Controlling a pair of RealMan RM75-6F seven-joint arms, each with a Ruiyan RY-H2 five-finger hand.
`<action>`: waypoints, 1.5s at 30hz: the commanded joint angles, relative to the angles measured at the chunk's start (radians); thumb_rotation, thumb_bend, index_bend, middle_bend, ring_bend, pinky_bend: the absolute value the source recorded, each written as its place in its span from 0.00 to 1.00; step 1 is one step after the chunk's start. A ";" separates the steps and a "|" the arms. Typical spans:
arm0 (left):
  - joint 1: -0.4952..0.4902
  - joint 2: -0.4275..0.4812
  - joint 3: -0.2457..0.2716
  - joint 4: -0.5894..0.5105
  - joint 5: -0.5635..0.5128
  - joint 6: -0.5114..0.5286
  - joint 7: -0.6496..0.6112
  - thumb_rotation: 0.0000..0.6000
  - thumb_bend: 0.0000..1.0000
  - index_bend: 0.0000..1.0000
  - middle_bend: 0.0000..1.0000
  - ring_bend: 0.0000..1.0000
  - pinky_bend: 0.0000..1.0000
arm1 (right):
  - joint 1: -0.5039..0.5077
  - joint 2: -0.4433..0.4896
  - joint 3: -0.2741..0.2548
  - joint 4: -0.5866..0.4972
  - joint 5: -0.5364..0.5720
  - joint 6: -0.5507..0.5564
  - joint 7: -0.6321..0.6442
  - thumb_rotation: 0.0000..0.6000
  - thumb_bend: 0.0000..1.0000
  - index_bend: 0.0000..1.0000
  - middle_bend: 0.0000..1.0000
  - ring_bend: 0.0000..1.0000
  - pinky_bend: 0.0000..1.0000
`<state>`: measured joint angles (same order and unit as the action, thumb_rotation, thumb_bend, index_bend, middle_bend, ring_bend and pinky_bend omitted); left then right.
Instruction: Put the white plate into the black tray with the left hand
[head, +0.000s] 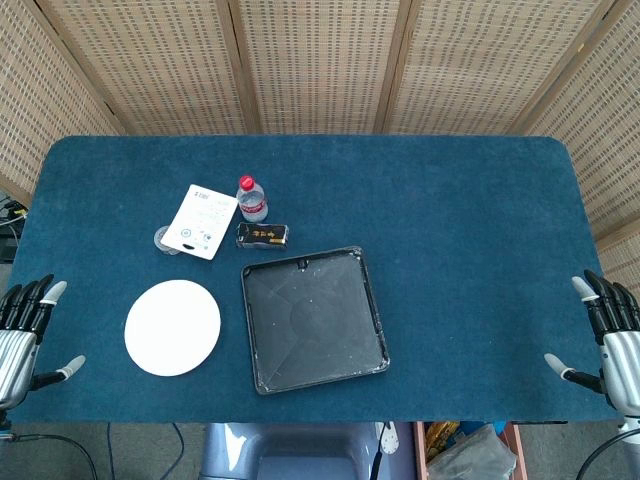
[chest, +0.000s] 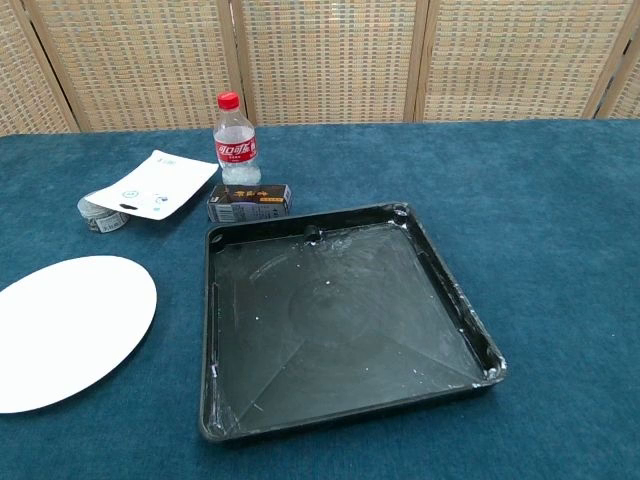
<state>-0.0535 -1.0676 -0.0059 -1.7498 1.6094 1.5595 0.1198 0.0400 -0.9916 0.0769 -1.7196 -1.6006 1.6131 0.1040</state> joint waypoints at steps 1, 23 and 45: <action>0.000 -0.006 0.000 0.006 0.003 0.003 0.003 1.00 0.00 0.00 0.00 0.00 0.00 | 0.000 -0.001 0.001 0.001 0.000 0.001 -0.001 1.00 0.00 0.00 0.00 0.00 0.00; -0.087 -0.376 0.124 0.544 0.138 -0.182 -0.316 1.00 0.13 0.14 0.00 0.00 0.00 | 0.002 -0.003 -0.001 -0.004 0.009 -0.016 -0.011 1.00 0.00 0.00 0.00 0.00 0.00; -0.083 -0.604 0.134 0.888 0.148 -0.093 -0.420 1.00 0.26 0.30 0.00 0.00 0.00 | 0.001 0.010 -0.002 0.000 0.006 -0.015 0.035 1.00 0.00 0.00 0.00 0.00 0.00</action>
<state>-0.1350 -1.6683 0.1273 -0.8665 1.7593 1.4688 -0.2981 0.0406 -0.9823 0.0749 -1.7192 -1.5945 1.5983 0.1390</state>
